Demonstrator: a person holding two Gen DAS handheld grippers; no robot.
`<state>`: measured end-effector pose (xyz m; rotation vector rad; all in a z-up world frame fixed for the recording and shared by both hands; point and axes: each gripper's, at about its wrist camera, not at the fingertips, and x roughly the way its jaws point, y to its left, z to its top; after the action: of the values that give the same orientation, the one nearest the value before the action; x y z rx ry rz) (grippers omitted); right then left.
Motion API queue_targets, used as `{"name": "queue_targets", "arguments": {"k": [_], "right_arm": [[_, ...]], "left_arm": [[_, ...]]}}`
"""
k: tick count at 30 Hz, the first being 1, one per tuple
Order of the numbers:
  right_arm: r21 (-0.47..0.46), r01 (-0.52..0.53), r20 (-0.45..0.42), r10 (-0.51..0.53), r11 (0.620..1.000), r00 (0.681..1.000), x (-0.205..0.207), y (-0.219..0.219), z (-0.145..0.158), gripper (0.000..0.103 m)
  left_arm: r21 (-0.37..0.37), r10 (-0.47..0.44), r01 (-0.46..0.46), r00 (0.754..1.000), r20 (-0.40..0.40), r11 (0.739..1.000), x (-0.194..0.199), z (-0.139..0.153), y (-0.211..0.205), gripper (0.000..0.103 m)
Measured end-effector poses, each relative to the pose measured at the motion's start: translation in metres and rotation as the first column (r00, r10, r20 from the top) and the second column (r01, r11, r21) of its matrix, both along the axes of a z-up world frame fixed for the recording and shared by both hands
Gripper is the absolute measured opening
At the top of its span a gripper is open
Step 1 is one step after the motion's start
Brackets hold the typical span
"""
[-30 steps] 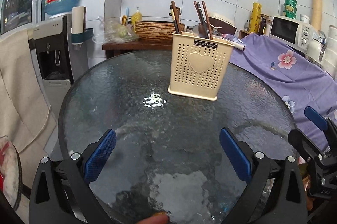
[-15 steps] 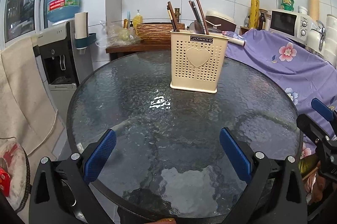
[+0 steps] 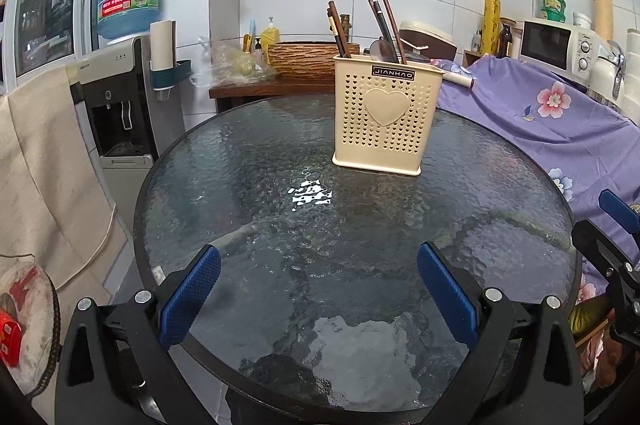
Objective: Organize utensils
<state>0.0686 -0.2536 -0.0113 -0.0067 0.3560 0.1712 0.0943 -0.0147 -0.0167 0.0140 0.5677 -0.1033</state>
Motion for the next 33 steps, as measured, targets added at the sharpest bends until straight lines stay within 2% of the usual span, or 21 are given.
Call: {"name": "queue_targets", "arguments": {"k": [33], "right_arm": [[-0.006,-0.016,-0.039,0.016,1.000,0.999,0.013,0.005,-0.007,0.097]], "left_arm": [[0.031,-0.004,0.004,1.000,-0.011,1.000,0.008,-0.005,-0.009,0.097]]}}
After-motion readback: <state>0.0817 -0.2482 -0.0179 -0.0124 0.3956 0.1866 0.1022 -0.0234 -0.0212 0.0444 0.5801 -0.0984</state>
